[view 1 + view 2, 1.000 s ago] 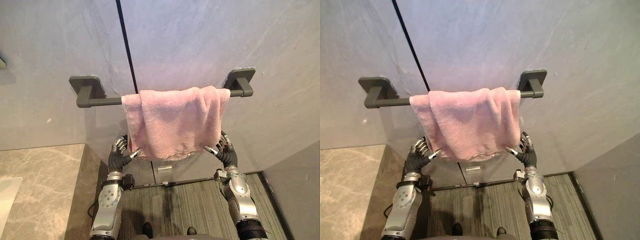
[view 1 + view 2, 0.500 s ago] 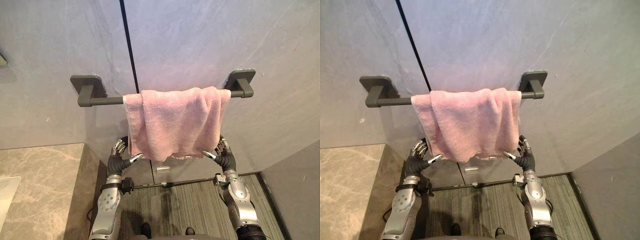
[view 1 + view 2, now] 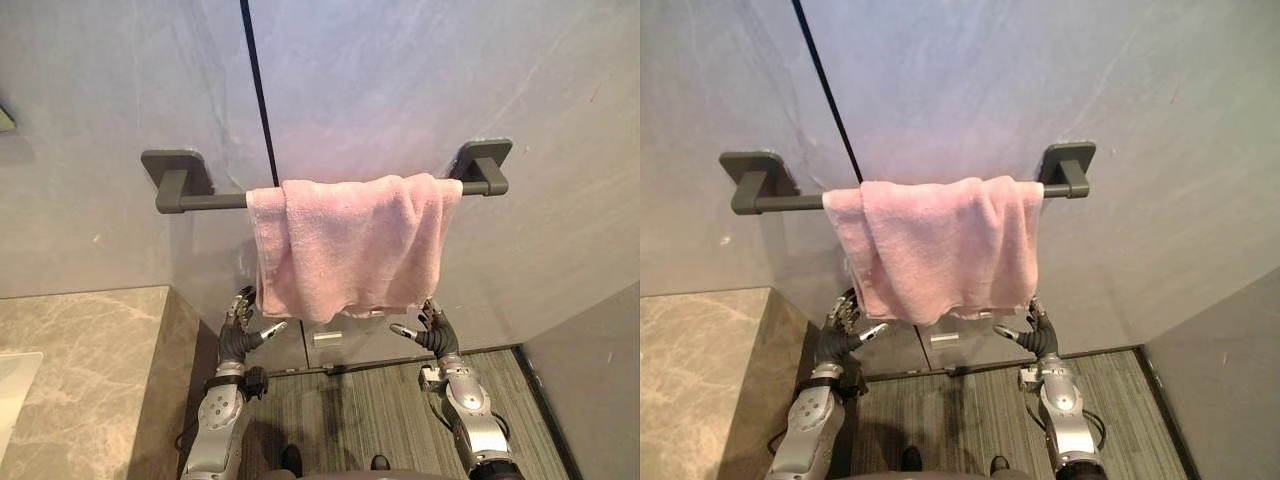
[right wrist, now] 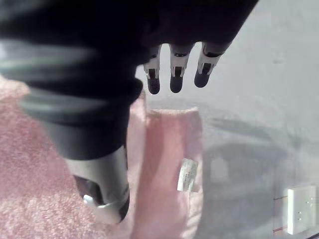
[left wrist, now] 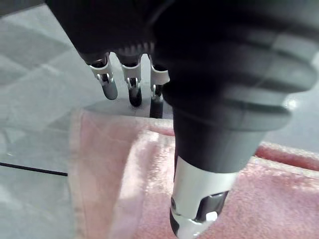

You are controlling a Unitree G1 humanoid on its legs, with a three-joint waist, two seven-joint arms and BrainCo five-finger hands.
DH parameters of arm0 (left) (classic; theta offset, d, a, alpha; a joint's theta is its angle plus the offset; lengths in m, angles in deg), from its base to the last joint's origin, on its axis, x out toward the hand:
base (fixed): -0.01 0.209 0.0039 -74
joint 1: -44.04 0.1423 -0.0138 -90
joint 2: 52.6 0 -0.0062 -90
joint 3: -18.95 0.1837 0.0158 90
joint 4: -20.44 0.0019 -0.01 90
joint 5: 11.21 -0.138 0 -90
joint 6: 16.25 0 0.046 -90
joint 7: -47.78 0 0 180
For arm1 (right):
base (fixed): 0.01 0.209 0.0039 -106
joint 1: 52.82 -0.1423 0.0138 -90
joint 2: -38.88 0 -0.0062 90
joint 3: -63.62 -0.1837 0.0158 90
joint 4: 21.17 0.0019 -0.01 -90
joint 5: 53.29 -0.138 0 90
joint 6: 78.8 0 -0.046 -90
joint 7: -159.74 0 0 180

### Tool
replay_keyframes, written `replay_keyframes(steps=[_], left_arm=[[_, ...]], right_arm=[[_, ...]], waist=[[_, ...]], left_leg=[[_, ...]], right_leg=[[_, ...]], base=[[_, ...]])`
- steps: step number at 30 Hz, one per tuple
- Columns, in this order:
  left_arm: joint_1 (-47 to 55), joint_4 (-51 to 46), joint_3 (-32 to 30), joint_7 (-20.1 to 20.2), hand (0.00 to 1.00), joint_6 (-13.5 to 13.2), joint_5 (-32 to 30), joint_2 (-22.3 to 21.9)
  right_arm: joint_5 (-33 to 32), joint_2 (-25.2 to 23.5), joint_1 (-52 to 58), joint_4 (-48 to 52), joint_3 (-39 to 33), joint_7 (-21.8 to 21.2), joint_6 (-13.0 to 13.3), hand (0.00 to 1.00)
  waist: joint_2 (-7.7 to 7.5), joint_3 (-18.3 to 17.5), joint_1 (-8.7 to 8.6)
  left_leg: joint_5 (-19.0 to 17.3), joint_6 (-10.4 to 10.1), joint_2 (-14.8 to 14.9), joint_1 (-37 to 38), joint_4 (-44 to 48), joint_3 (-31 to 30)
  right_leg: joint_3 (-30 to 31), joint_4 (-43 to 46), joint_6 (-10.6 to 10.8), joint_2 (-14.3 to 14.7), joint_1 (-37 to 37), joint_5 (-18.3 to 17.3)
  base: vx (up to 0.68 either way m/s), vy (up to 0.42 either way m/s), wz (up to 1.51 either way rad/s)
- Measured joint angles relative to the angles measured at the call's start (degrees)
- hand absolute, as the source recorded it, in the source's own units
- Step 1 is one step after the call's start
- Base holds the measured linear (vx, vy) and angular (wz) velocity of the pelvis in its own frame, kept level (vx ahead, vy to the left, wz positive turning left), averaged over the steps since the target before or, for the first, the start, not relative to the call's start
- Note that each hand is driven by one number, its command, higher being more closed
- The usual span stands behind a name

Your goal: Organize washtable

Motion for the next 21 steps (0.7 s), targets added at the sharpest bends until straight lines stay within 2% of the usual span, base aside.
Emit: replay_keyframes(steps=[9, 12, 17, 21], left_arm=[[0.0, 0.9, -3.5, -1.3, 0.0, 0.0, 3.0, -0.1], [0.1, 0.5, -5.4, -2.1, 0.0, 0.0, 3.9, -0.4], [4.1, -10.0, -13.4, -4.6, 0.0, -0.1, 4.5, -3.7], [6.4, -19.5, -16.2, -5.7, 0.0, -1.0, 5.1, -4.8]], right_arm=[[-2.9, -0.9, 0.9, -0.2, -2.7, 1.1, 0.0, 0.0], [-4.0, -2.2, 1.1, 0.0, -6.7, 2.3, 0.0, 0.0], [-6.9, -3.2, 4.7, 8.6, -16.1, 5.3, 0.1, 0.0], [-7.4, -3.3, 5.9, 17.3, -21.2, 7.4, 0.6, 0.0]], waist=[[0.02, 0.0, -0.09], [0.01, 0.0, 0.01], [0.03, 0.0, -0.15], [0.08, 0.0, -1.11]], left_leg=[[0.6, -0.1, 0.0, 0.0, 0.0, -0.7], [0.8, -0.1, 0.0, -0.1, 0.0, -0.7], [0.8, -0.1, 0.0, 0.1, 0.0, -0.7], [0.7, -0.1, 0.0, 1.5, 0.0, -0.6]], right_leg=[[-0.8, -0.3, -0.2, 0.0, 0.5, 0.6], [-0.7, -0.5, -0.1, 0.0, 0.5, 0.8], [-0.7, -0.4, -0.1, -0.1, 0.7, 0.8], [-0.7, -0.3, -0.2, -0.1, 1.9, 0.6]], base=[[-0.05, -0.024, 0.04], [-0.05, -0.02, 0.0], [-0.01, -0.003, 0.0], [-0.02, -0.012, -0.01]])
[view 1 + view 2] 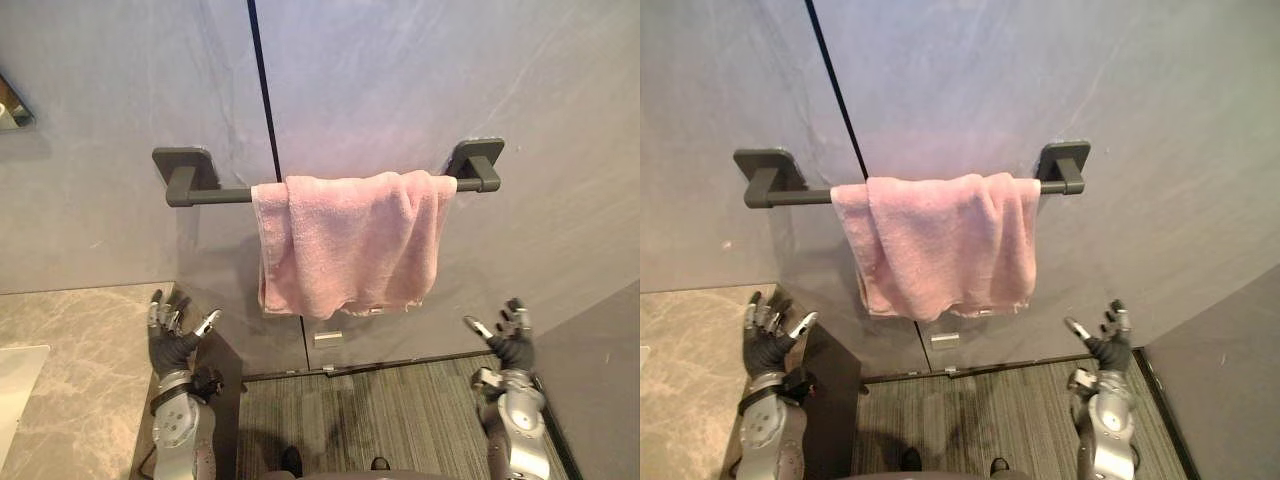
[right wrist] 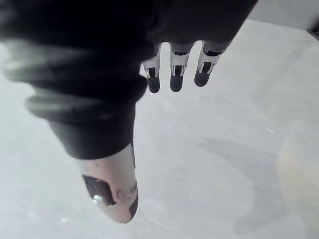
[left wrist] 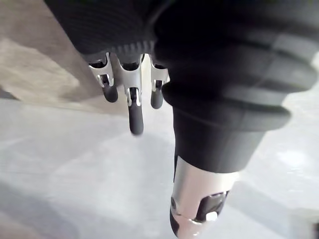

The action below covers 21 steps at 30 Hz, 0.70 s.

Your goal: Organize washtable

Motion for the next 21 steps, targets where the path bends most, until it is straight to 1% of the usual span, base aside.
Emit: replay_keyframes(steps=[1, 3, 4, 8, 10, 11, 12, 14, 15, 17, 18, 19, 20, 21], left_arm=[[0.2, -2.2, -0.6, -0.7, 0.0, -0.5, 0.1, -0.2], [0.3, -6.4, -2.0, -1.3, 0.0, -1.0, 0.6, -1.3], [0.5, -9.3, -2.7, -2.0, 0.0, -1.8, 1.4, -2.2], [2.1, -15.8, -4.1, -2.1, 0.0, -3.1, 2.9, -2.9], [2.2, -20.0, -4.3, -2.1, 0.0, -4.2, 4.1, -3.5], [2.2, -21.1, -4.3, -2.0, 0.0, -4.5, 4.4, -3.5], [2.2, -23.4, -4.2, -1.7, 0.0, -5.1, 5.2, -3.6], [2.2, -26.6, -3.9, -1.5, 0.0, -5.8, 5.5, -3.6], [2.2, -28.5, -3.4, -0.9, 0.0, -6.4, 6.1, -3.6], [2.1, -31.2, -1.5, 0.2, 0.0, -7.5, 6.8, -3.0], [2.0, -32.6, 0.3, 1.5, 0.0, -7.8, 7.7, -2.3], [2.0, -33.1, 1.2, 2.3, 0.0, -8.0, 8.2, -1.8], [1.7, -34.1, 3.6, 4.0, 0.0, -8.2, 8.9, -0.3], [1.4, -34.3, 4.8, 4.9, 0.0, -8.2, 9.5, 0.2]], right_arm=[[-0.2, -0.2, 0.1, 2.3, -1.0, 0.8, 0.6, 0.0], [-0.5, -0.8, 0.5, 6.6, -2.5, 1.7, 0.8, 0.0], [-1.0, -1.6, 1.3, 10.1, -3.2, 2.3, 1.0, 0.0], [-1.1, -2.3, 1.4, 16.0, -3.5, 2.9, 2.3, 0.0], [-1.1, -2.3, 1.4, 22.0, -3.3, 3.3, 3.3, 0.0], [-1.2, -2.3, 1.2, 23.4, -3.2, 3.2, 3.7, 0.0], [-1.6, -2.3, 0.6, 26.1, -3.0, 3.0, 5.2, 0.0], [-2.4, -2.3, -0.5, 29.6, -2.2, 2.5, 6.6, 0.0], [-2.8, -2.3, -1.4, 32.0, -0.8, 1.7, 7.7, 0.0], [-3.3, -2.2, -2.6, 35.1, 1.6, 0.6, 9.7, 0.0], [-3.9, -2.0, -3.4, 35.9, 3.3, -0.7, 10.7, 0.0], [-4.5, -1.8, -3.7, 36.2, 4.4, -1.4, 11.1, 0.0], [-5.5, -1.3, -4.4, 36.6, 7.4, -3.1, 11.6, 0.0], [-6.0, -0.9, -4.7, 36.7, 9.0, -3.7, 11.8, 0.0]], waist=[[0.12, 0.0, -0.15], [0.4, 0.0, -0.12], [0.64, -0.2, -0.12], [0.84, -0.3, -0.14], [0.85, -0.4, -0.06], [0.86, -0.4, -0.06], [0.85, -0.6, -0.07], [0.89, -1.2, -0.13], [0.97, -1.8, -0.16], [1.08, -1.9, -0.3], [1.07, -1.9, -0.33], [1.06, -1.9, -0.32], [1.11, -1.9, -0.33], [1.15, -1.9, -0.33]], left_leg=[[0.0, 0.0, 0.0, 0.2, 0.0, 0.0], [0.0, 0.0, 0.1, 0.5, 0.0, 0.1], [-0.1, 0.0, 0.1, 0.7, -0.1, 0.1], [-0.1, 0.0, 0.5, 0.9, 0.0, 0.6], [-0.1, 0.0, 0.5, 1.0, 0.0, 0.6], [-0.1, 0.0, 0.5, 1.0, 0.0, 0.6], [0.0, 0.0, 0.5, 1.0, 0.0, 0.6], [0.0, 0.0, 0.2, 1.1, 0.0, 0.6], [-0.1, 0.0, 0.1, 1.1, 0.0, 0.6], [-0.1, 0.0, 0.1, 1.2, 0.0, 0.6], [-0.1, 0.0, 0.1, 1.2, 0.0, 0.7], [-0.1, 0.0, 0.1, 1.3, 0.0, 0.7], [-0.1, 0.0, 0.1, 1.4, 0.0, 0.7], [-0.1, 0.0, 0.1, 1.4, 0.0, 0.7]], right_leg=[[0.0, 0.1, 0.0, 0.0, 0.1, 0.0], [0.0, 0.5, -0.1, 0.0, 0.2, -0.3], [0.0, 0.9, 0.0, 0.0, 0.2, -0.6], [0.0, 0.9, 0.0, 0.0, 0.3, -0.6], [0.0, 1.0, 0.0, 0.1, 0.4, -0.6], [0.0, 1.0, 0.0, 0.1, 0.4, -0.6], [0.0, 1.0, 0.0, 0.1, 0.4, -0.6], [0.3, 0.9, 0.0, 0.1, 0.4, -0.6], [0.4, 0.9, 0.0, 0.0, 0.4, -0.6], [0.5, 0.9, 0.0, 0.0, 0.4, -0.6], [0.6, 0.9, 0.0, 0.1, 0.4, -0.6], [0.7, 0.9, 0.0, 0.1, 0.5, -0.6], [0.8, 1.0, 0.0, 0.1, 0.5, -0.6], [0.8, 1.1, 0.0, 0.1, 0.5, -0.6]], base=[[-0.05, -0.022, -0.02], [-0.06, -0.023, -0.01], [-0.06, -0.029, 0.01], [-0.04, -0.026, -0.01], [0.0, 0.0, 0.0], [0.0, 0.0, 0.0], [0.0, 0.0, 0.0], [0.0, -0.013, -0.06], [0.0, -0.015, -0.04], [0.0, 0.0, 0.0], [-0.03, -0.019, -0.03], [-0.04, -0.024, -0.04], [-0.04, -0.023, -0.03], [-0.04, -0.022, -0.02]])
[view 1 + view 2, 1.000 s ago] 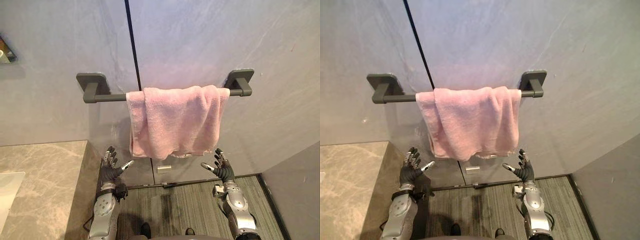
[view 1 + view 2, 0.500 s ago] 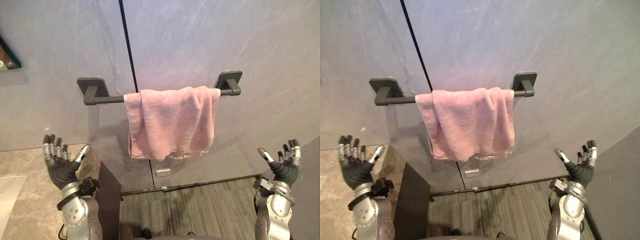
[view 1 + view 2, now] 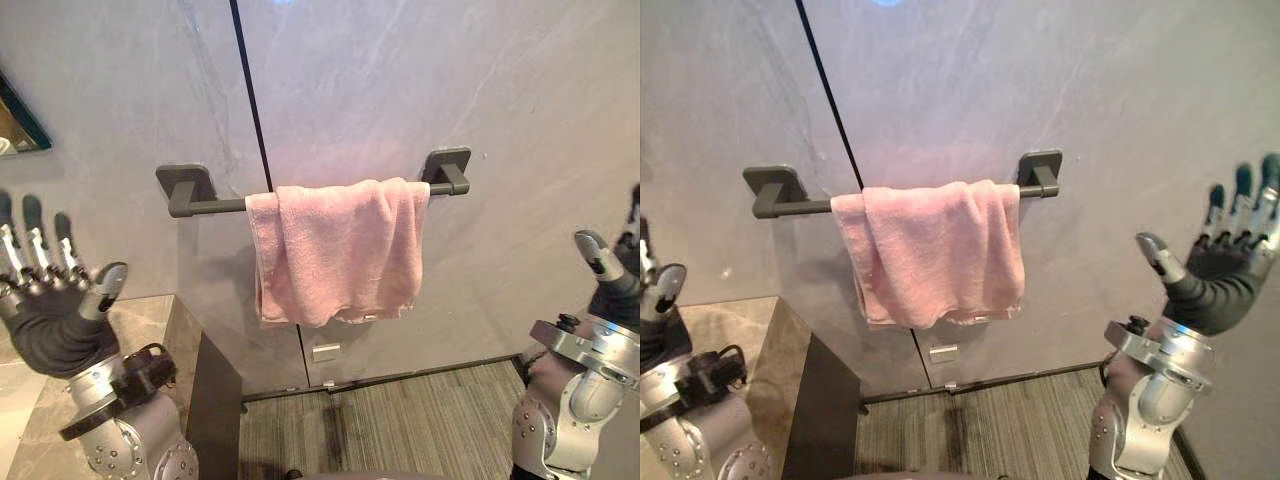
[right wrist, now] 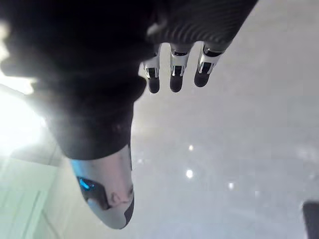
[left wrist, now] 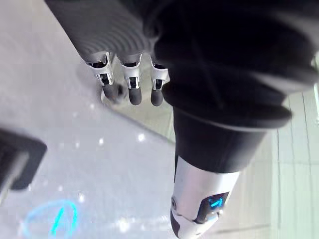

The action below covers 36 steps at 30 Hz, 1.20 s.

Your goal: Organize washtable

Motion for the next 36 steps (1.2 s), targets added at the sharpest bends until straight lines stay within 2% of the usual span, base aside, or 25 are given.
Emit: replay_keyframes(steps=[4, 7, 13, 19, 26, 32, 36], left_arm=[[-3.5, 0.0, 9.9, 6.2, 0.0, -0.5, 5.1, 3.4], [-4.2, 1.6, 14.4, 8.6, 0.0, -0.5, 5.6, 4.7], [-5.0, 9.2, 20.2, 9.8, 0.0, 0.9, 5.0, 7.7], [-5.8, 15.4, 21.7, 9.7, 0.0, 1.8, 1.2, 9.9], [-6.7, 19.2, 22.9, 9.7, 0.0, 2.9, -1.7, 10.9], [-8.1, 21.4, 23.3, 9.7, 0.0, 2.9, -2.2, 11.3], [-8.1, 23.4, 25.0, 9.8, 0.0, 4.0, -3.7, 11.8]], right_arm=[[-5.6, 3.1, -2.2, 0.1, 12.4, -7.0, 0.1, 0.0], [-8.4, 4.5, -2.6, 0.0, 17.1, -10.5, 0.0, 0.0], [-10.3, 9.5, -2.8, -1.4, 22.5, -14.3, -1.0, 0.0], [-10.0, 13.6, -2.4, -8.6, 27.0, -16.7, -4.5, 0.0], [-7.2, 15.7, -2.0, -14.1, 31.5, -17.1, -7.0, 0.0], [-4.9, 16.9, -2.1, -16.7, 35.4, -18.1, -8.0, 0.0], [-3.5, 16.9, -2.4, -19.2, 36.2, -18.1, -8.9, 0.0]], waist=[[0.05, 0.0, 0.02], [0.07, 0.0, 0.08], [0.08, 0.0, 0.02], [0.14, 0.0, 0.12], [0.18, 0.0, 0.13], [0.17, 0.0, 0.19], [0.16, 0.0, 0.2]], left_leg=[[0.0, 0.0, 0.0, 0.3, 0.0, 0.0], [0.0, 0.0, -0.1, 0.3, 0.0, 0.0], [0.0, 0.0, 0.0, 0.5, 0.0, 0.3], [0.0, 0.0, 0.0, 0.6, 0.0, 1.5], [0.0, 0.0, 0.0, 0.5, 0.0, 1.6], [0.0, 0.0, 0.0, 0.4, 0.0, 1.6], [0.0, 0.0, 0.0, 0.2, 0.0, 1.6]], right_leg=[[0.1, 0.5, 0.0, 0.0, 0.0, 0.0], [0.1, 0.6, 0.0, 0.0, 0.0, 0.0], [0.4, 0.7, 0.0, 0.0, -0.1, 0.0], [1.7, 0.9, 0.0, 0.1, -0.8, 0.0], [1.8, 0.9, 0.1, 0.1, -1.0, 0.0], [1.8, 0.9, 0.1, 0.1, -1.1, 0.0], [1.8, 0.8, 0.1, 0.1, -1.2, 0.0]], base=[[-0.04, -0.019, -0.01], [-0.02, -0.014, 0.0], [-0.01, -0.008, -0.01], [-0.03, -0.021, -0.1], [0.0, -0.002, -0.01], [0.0, 0.0, 0.0], [0.0, 0.0, 0.0]])
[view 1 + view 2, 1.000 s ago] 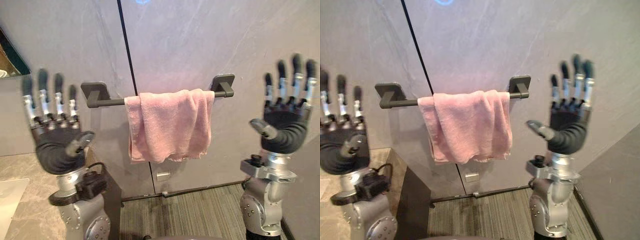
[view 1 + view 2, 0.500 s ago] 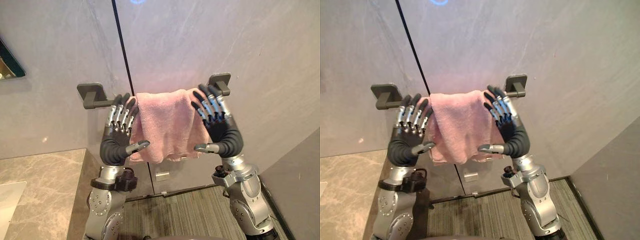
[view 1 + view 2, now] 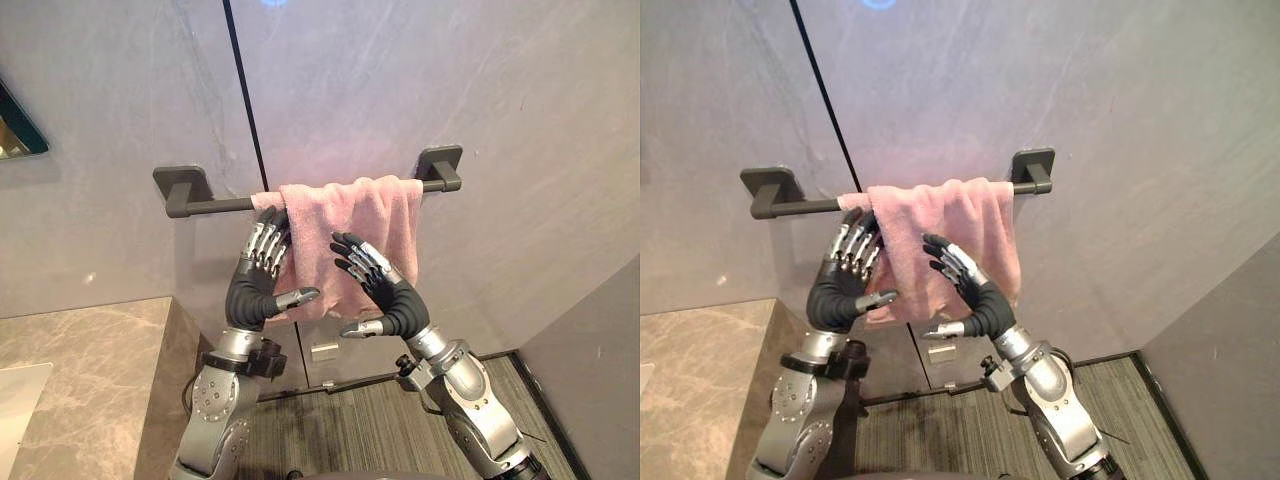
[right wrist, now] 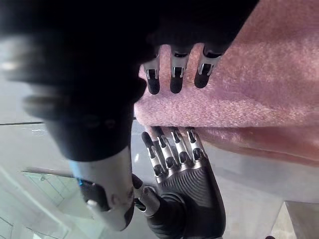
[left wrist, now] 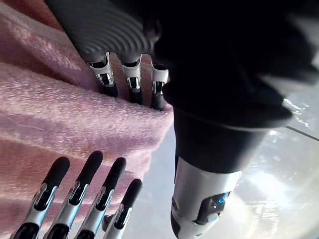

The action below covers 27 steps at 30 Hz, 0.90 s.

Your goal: Organize washtable

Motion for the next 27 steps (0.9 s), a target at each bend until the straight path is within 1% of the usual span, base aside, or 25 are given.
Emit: replay_keyframes(steps=[3, 8, 11, 13, 17, 21, 24, 27], left_arm=[[0.0, 0.4, 0.2, 0.0, 0.0, 0.2, -0.3, 0.0], [0.0, 1.2, 0.3, 0.0, 0.0, 0.2, -0.5, 0.0], [0.0, 2.9, 0.4, 0.0, 0.0, 0.2, -2.3, 0.0], [0.0, 3.8, 0.4, 0.0, 0.0, 0.8, -3.5, 0.0], [0.0, 5.1, 0.1, 0.0, 0.0, 1.2, -4.9, -0.1], [0.1, 6.3, -0.5, -0.1, 0.0, 1.4, -6.2, -0.7], [0.1, 7.4, -1.7, -0.2, 0.0, 1.5, -7.2, -1.3], [0.1, 8.6, -3.4, -1.4, 0.0, 1.8, -7.7, -2.2]], right_arm=[[0.8, 0.0, -0.4, -1.0, 1.6, -0.1, -0.4, 0.0], [1.7, -0.1, -1.0, -3.0, 1.7, -0.1, -0.7, 0.0], [2.6, -0.2, -1.0, -4.0, 1.8, -0.1, -1.0, 0.0], [3.0, -0.2, -1.0, -5.1, 1.8, -0.1, -1.1, 0.0], [3.1, -0.6, -1.0, -5.9, 1.6, 0.0, -1.2, 0.0], [4.5, -2.1, -1.0, -7.5, 1.2, 0.1, -1.2, 0.0], [5.2, -2.4, -1.0, -8.4, 1.0, 0.4, -1.2, 0.0], [5.4, -3.1, -1.0, -9.1, -0.6, 0.5, -1.2, 0.0]], waist=[[0.08, -0.1, -0.08], [0.08, -0.2, -0.02], [0.12, -0.2, 0.0], [0.11, -0.6, 0.0], [0.12, -0.7, -0.02], [-0.09, -0.9, 0.02], [-0.15, -0.9, 0.01], [-0.14, -0.9, 0.02]], left_leg=[[0.0, 0.0, 0.0, -0.5, 0.0, 0.0], [0.0, 0.0, 0.0, -0.6, 0.0, 0.0], [0.0, 0.0, 0.0, -0.6, 0.0, -0.1], [0.0, 0.0, 0.0, -0.6, 0.0, -0.1], [0.0, 0.0, 0.0, -0.7, 0.0, -0.1], [0.1, 0.0, 0.0, -0.9, 0.0, -0.2], [0.1, 0.0, 0.0, -1.0, 0.0, -0.4], [0.1, 0.0, 0.0, -1.1, 0.0, -0.5]], right_leg=[[0.0, 0.0, 0.0, 0.0, -0.5, 0.0], [0.0, 0.0, 0.0, 0.0, -0.5, 0.0], [0.0, 0.0, 0.0, 0.0, -0.5, 0.0], [0.0, 0.0, 0.0, 0.0, -0.6, 0.0], [0.0, 0.0, 0.0, 0.0, -0.7, 0.0], [-0.1, 0.0, 0.0, 0.0, -0.8, 0.0], [-0.2, 0.0, 0.0, 0.0, -0.8, 0.0], [-0.3, 0.0, 0.0, 0.0, -0.8, 0.0]], base=[[0.0, 0.0, 0.0], [0.0, 0.0, 0.0], [0.0, 0.0, 0.0], [0.0, 0.0, 0.0], [0.0, 0.0, 0.0], [0.0, 0.0, 0.0], [0.0, -0.007, 0.01], [0.0, 0.0, 0.0]])
